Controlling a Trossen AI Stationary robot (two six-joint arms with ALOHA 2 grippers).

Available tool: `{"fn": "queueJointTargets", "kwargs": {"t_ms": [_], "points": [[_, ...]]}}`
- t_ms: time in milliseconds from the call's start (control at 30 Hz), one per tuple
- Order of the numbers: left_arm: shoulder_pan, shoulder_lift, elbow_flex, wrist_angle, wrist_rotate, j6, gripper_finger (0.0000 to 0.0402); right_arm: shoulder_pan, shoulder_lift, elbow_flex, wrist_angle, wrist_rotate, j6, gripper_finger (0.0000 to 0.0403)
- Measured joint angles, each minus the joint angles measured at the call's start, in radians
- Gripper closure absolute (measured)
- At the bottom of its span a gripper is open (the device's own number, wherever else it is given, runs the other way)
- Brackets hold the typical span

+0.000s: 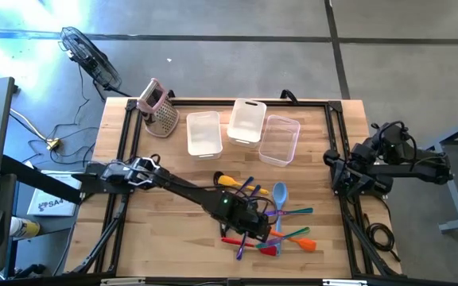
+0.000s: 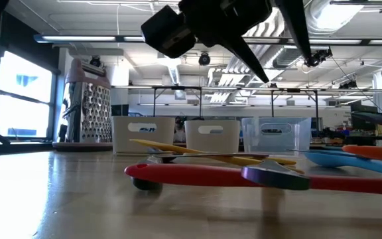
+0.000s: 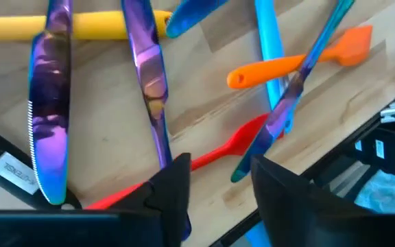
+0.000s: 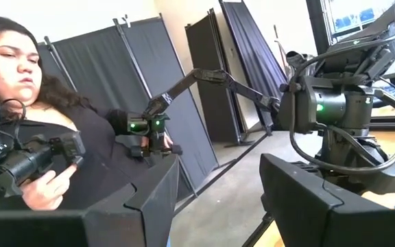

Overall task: Pick & Place Kitchen Items
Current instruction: Put the violet table knife into the left white bin

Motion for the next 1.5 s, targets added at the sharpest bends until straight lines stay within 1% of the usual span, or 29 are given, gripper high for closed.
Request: {"fn": "queueJointTargets", "kwargs": {"t_ms": [100, 167, 300, 367, 467, 633, 933, 1100, 1267, 1500], "points": [[-0.002, 0.0, 0.0, 0.001, 0.005, 0.0, 0.0206, 0.0, 0.0, 0.0, 0.0, -0.001, 0.0, 0.0203], [-0.002, 0.0, 0.0, -0.003, 0.03, 0.015, 0.0188, 0.0, 0.0, 0.0, 0.0, 0.001, 0.0, 0.0203], [-0.002, 0.005, 0.0, 0.0, 0.042, 0.034, 0.0171, 0.0, 0.0, 0.0, -0.015, 0.02, 0.0, 0.0203], [-0.002, 0.01, 0.0, 0.001, 0.042, 0.036, 0.017, 0.0, 0.0, 0.0, -0.018, 0.021, 0.0, 0.0203], [-0.002, 0.021, 0.002, 0.013, 0.042, 0.082, 0.0169, 0.0, 0.0, 0.0, -0.026, 0.022, -0.005, 0.0203], [-0.003, 0.042, 0.0, 0.007, 0.041, 0.086, 0.0169, 0.0, 0.0, 0.0, -0.072, 0.022, -0.025, 0.0203], [-0.002, 0.084, -0.001, 0.013, 0.074, 0.044, 0.0169, 0.0, 0.0, 0.0, -0.125, 0.022, -0.017, 0.0203], [-0.002, 0.101, 0.0, 0.017, 0.049, 0.044, 0.0169, 0.0, 0.0, 0.0, -0.128, 0.021, -0.016, 0.0203], [-0.002, 0.1, 0.0, 0.018, 0.049, 0.044, 0.0169, 0.0, 0.0, 0.0, -0.128, 0.021, -0.015, 0.0203], [-0.001, 0.1, 0.0, -0.027, 0.057, 0.026, 0.0169, 0.0, 0.0, 0.0, -0.127, 0.021, -0.016, 0.0203]]}}
